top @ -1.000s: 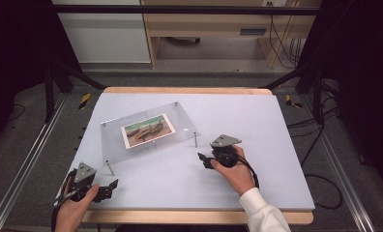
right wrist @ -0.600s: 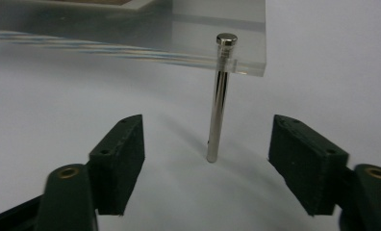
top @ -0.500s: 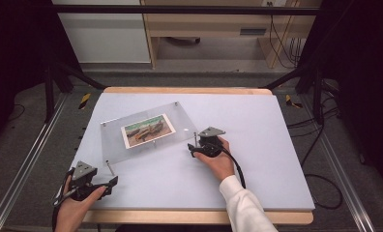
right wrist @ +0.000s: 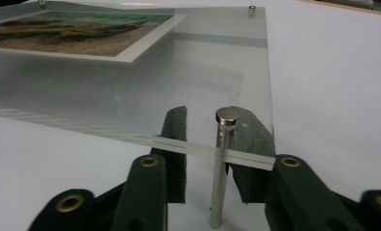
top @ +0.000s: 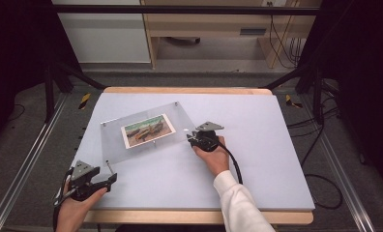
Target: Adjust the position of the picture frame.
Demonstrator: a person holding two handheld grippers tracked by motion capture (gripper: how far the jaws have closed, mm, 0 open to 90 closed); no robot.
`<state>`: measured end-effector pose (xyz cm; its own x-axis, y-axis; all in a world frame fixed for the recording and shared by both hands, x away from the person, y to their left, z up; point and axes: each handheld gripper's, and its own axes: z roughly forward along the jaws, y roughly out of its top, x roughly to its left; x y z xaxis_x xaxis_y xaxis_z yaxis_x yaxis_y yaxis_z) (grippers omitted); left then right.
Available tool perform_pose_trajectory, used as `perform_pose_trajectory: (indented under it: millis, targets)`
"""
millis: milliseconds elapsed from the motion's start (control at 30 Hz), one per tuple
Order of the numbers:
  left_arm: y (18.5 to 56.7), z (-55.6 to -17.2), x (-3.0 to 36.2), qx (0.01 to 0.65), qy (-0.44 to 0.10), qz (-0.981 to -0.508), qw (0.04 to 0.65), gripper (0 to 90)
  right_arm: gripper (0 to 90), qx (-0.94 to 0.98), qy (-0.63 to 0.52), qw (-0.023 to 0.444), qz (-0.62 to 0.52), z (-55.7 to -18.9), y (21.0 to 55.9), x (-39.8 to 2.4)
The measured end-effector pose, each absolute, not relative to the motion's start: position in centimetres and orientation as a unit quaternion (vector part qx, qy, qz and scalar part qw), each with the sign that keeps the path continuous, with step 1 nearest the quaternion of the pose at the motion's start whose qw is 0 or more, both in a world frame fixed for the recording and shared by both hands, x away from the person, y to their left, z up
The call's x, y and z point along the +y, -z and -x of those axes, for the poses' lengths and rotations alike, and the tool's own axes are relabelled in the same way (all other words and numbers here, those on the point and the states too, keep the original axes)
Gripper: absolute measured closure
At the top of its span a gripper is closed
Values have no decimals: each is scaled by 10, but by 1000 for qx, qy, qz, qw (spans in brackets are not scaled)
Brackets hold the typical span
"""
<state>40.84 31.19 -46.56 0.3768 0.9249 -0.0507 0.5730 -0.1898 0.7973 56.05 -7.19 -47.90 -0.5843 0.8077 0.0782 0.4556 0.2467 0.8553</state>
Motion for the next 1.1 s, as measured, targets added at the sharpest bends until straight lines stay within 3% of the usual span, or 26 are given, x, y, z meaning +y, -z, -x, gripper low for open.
perform_pose_trajectory:
  millis: [167,667,1100]
  targets:
    - [466,-410,310,508,-238,-731,388,366,834,753,-471,185,-420,-564,477,-77]
    - [467,-420,310,518,-250,-706,413,619,845,749,-473,180,-427,-565,460,-74]
    - [464,-424,315,512,-259,-675,465,747,844,757,-465,171,-427,-567,458,-75]
